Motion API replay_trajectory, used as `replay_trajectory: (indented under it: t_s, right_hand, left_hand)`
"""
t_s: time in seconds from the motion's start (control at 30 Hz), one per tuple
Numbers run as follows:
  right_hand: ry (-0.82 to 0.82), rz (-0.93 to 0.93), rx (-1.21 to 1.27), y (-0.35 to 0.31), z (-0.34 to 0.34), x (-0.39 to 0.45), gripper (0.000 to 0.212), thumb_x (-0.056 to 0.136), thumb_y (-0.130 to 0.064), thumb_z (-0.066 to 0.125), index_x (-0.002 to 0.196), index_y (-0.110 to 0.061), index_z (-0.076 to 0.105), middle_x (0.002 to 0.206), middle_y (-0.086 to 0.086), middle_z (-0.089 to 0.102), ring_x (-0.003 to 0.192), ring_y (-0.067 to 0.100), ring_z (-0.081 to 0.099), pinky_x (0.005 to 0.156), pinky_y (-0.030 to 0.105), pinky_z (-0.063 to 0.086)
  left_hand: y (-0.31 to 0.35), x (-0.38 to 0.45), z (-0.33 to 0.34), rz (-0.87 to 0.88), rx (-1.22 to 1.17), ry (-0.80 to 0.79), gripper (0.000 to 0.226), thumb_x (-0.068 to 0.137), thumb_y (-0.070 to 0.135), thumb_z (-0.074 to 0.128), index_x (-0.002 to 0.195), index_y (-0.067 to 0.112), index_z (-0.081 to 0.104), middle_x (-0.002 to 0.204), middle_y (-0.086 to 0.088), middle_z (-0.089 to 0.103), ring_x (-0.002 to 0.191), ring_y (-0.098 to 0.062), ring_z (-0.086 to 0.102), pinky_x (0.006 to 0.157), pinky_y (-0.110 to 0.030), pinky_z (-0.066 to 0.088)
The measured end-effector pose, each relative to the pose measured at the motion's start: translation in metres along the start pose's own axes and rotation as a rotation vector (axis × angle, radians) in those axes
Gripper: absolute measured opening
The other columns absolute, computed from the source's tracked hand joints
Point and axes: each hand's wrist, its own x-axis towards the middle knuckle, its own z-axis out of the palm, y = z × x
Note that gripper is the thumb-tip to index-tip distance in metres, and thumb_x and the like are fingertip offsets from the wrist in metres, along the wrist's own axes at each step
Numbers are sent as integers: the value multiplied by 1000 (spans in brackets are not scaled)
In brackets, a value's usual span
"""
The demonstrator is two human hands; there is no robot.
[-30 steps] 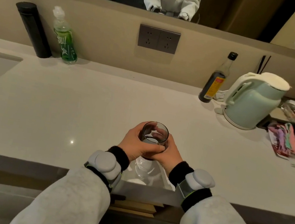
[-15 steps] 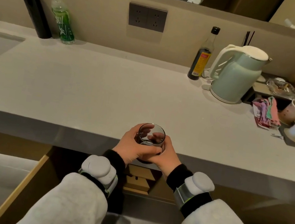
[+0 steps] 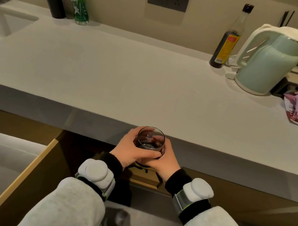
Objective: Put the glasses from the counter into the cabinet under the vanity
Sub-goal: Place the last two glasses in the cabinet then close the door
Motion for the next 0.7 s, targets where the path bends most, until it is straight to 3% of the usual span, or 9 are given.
replay_trajectory:
  t_s: [0.17, 0.27, 0.4, 0.53, 0.6, 0.7]
  right_hand:
    - [-12, -28, -4, 41, 23, 13, 77, 51, 3, 87, 110, -21, 44, 111, 1, 60, 92, -3, 65, 74, 12, 51]
    - [-29, -30, -6, 71, 33, 22, 77, 49, 2, 88, 106, -23, 44, 109, 0, 60, 90, -7, 65, 73, 11, 50]
    - [-31, -16, -17, 122, 48, 37, 81, 40, -20, 92, 107, -25, 46, 109, -3, 63, 96, 1, 66, 76, 16, 51]
    - [-29, -10, -43, 174, 55, 59, 79, 41, -18, 92, 105, -28, 46, 110, -4, 62, 98, 0, 64, 78, 15, 51]
    - [-36, 14, -40, 200, 55, 72, 79, 43, -9, 92, 105, -24, 46, 109, -2, 63, 98, 1, 64, 78, 16, 52]
    - [-60, 29, -56, 239, 56, 92, 83, 47, -4, 90, 117, -10, 48, 114, 7, 65, 106, 14, 64, 90, 28, 54]
  left_hand:
    - [-38, 1, -22, 23, 47, 9, 78, 46, 28, 87, 118, 27, 59, 124, -5, 61, 113, -13, 62, 100, -30, 49]
    - [-66, 3, -32, 16, 71, 22, 77, 44, 30, 87, 116, 30, 59, 124, -3, 62, 113, -11, 61, 99, -28, 48]
    - [-122, 14, -44, -11, 75, 38, 81, 42, 31, 87, 118, 23, 61, 123, -6, 63, 113, -13, 62, 99, -26, 48]
    - [-173, 29, -49, -46, 88, 50, 80, 38, 33, 88, 114, 26, 61, 119, -4, 64, 108, -11, 63, 89, -18, 48]
    - [-197, 38, -51, -73, 82, 44, 72, 39, 29, 89, 107, 31, 62, 117, -5, 64, 106, -12, 65, 88, -19, 49]
    - [-237, 56, -54, -105, 91, 1, 59, 52, 10, 90, 102, 28, 66, 114, -10, 68, 101, -13, 68, 96, -32, 53]
